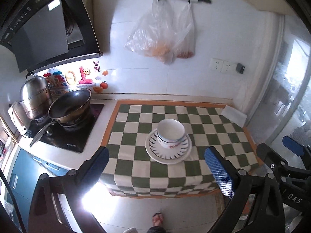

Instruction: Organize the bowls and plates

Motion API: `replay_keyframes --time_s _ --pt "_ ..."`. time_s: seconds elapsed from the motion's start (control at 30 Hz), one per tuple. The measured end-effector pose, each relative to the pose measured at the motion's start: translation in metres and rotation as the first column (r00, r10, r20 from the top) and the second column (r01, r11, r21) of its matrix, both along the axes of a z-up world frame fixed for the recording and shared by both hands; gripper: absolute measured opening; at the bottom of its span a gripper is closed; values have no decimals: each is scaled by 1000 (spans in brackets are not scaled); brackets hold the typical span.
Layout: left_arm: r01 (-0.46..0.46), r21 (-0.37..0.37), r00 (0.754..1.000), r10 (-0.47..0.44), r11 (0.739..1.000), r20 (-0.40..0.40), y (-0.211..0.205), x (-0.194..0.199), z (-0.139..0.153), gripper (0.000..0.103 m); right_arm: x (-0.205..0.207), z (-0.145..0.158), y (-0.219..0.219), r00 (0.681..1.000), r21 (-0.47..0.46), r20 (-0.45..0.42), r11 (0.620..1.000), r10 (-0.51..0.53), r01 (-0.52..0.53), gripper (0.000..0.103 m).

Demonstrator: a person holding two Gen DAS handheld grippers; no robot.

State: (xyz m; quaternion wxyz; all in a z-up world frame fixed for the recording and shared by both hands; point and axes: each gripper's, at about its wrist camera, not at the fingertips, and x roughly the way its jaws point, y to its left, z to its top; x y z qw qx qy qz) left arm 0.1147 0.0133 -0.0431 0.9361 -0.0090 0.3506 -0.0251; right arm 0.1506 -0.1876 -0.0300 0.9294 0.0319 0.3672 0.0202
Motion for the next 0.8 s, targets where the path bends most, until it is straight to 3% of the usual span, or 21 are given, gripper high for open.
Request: replay_keyframes --time_s 0.2,0.37,0.53,0.8 --pt "-10 -7 999 11 1000 32 -2 -55 14 101 -75 37 -3 998 -6 67 1000 -8 8 100" --pt "-18 -12 997 19 1000 72 -1 -83 24 101 -114 53 -4 995 -19 95 1000 -13 14 101" --pt "-27 4 995 26 1000 97 5 -95 28 101 -130 60 -1 995 -25 101 1000 -14 16 101" --pt "-31 7 995 30 999 92 17 -96 27 101 -119 56 7 996 -25 90 1000 -16 19 101"
